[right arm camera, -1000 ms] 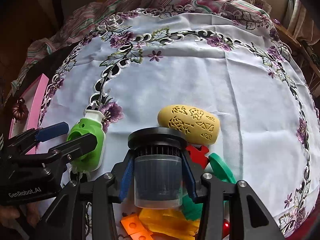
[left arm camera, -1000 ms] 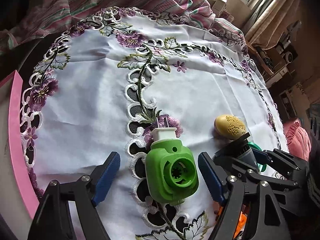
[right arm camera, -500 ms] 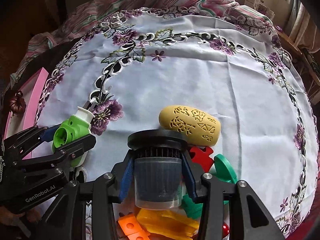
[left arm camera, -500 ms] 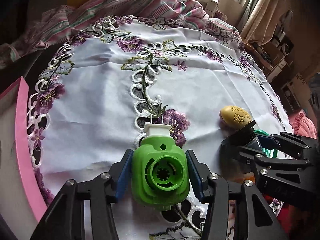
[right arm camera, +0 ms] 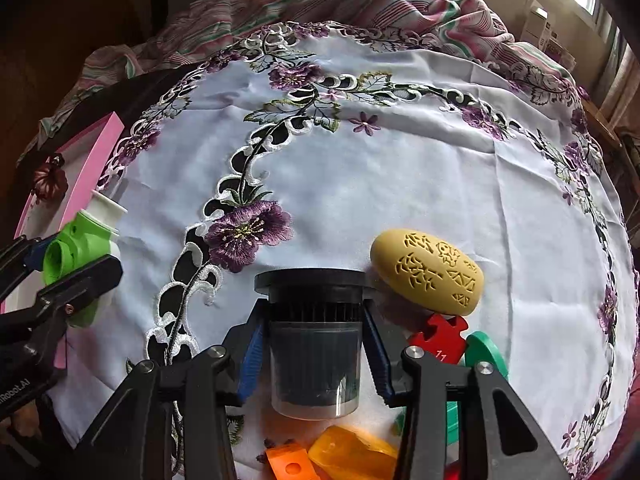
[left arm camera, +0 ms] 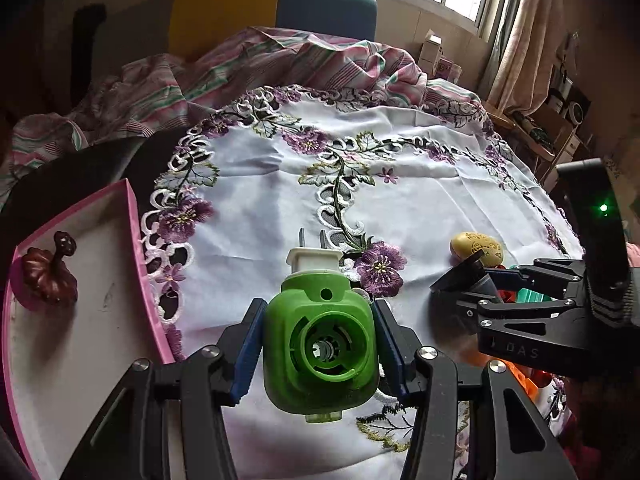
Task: Organize rigid objects
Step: 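Place the green device in the tray and open the left gripper while the right holds the clear cup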
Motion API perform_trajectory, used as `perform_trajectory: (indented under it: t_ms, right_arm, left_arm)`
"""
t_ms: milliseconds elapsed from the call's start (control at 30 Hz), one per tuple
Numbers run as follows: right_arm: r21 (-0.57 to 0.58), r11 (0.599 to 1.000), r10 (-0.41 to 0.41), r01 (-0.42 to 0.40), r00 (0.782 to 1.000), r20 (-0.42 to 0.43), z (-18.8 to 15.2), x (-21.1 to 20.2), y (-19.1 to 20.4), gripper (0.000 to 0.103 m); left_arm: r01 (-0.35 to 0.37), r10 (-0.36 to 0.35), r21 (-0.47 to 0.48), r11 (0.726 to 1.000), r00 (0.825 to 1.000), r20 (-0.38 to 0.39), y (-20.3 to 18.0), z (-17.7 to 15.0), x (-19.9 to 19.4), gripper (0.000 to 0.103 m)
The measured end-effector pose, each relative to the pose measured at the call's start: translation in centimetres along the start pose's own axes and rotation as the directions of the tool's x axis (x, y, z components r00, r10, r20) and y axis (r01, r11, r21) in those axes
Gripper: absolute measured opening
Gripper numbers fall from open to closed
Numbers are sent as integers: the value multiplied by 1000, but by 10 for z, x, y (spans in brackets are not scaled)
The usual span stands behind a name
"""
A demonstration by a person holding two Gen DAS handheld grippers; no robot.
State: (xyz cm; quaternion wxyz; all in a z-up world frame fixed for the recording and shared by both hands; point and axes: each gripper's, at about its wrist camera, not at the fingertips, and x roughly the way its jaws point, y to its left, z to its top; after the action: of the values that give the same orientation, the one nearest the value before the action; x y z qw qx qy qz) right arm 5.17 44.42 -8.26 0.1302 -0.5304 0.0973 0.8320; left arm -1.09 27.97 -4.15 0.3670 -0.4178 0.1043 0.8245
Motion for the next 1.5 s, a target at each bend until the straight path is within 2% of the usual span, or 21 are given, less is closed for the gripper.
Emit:
perform_trajectory:
  t_ms: [333,833,1133,1300,1500]
  right_arm:
    - [39,999,1,-1,1000,-9,0,6,-5,44]
    - [7,1000,-31,31,999,-9,-1,9,-1,44]
    - [-5,999,-44,44,999,-5,-3,9,1,44]
    - [-11,999,-50,50,999,-5,-3,9,3,44]
    - [-15,999,-51,51,999,-6,-2,10,3,44]
  left_arm:
    - [-45,47,-23,999,995,92,23,-2,-41,53]
    - [-113,124,-95,989,985,119,64,-11,-69,53]
    - [-154,171,-198,968,983,72,115,-29,-75,53]
    - [-215,233,-293,932,972,29,165,-46,-77,53]
    - [-259,269,-337,905,963,-18,200,-54,-66,53]
